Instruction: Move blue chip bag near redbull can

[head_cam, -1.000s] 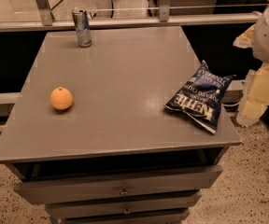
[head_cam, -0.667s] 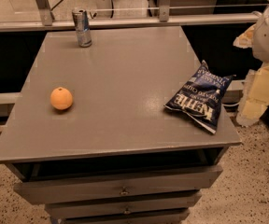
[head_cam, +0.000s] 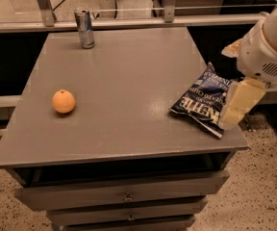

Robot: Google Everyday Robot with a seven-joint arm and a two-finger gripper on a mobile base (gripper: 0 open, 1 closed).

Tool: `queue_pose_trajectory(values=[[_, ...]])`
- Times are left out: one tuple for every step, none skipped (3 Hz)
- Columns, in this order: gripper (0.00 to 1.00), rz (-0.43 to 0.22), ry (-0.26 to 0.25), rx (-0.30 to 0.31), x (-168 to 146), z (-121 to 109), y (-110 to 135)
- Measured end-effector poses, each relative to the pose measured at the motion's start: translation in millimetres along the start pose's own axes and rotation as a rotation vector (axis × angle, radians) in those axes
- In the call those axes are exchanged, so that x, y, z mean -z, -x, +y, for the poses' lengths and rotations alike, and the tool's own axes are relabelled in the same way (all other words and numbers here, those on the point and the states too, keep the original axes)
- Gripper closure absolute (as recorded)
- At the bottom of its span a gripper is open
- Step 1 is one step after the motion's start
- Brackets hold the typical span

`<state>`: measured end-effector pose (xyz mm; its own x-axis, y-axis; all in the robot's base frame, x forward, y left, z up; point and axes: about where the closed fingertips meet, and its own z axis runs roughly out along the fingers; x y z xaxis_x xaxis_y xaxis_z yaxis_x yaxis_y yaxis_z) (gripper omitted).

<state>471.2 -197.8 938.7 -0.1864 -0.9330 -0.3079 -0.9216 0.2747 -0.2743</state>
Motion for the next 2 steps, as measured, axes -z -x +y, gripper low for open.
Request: queue_pose_trajectory(values=[[0.0, -0.074, -0.081, 0.002, -23.5, -31.8, -1.7], [0.0, -0.144, -0.114, -0.008, -42.2, -60.1, -9.6]])
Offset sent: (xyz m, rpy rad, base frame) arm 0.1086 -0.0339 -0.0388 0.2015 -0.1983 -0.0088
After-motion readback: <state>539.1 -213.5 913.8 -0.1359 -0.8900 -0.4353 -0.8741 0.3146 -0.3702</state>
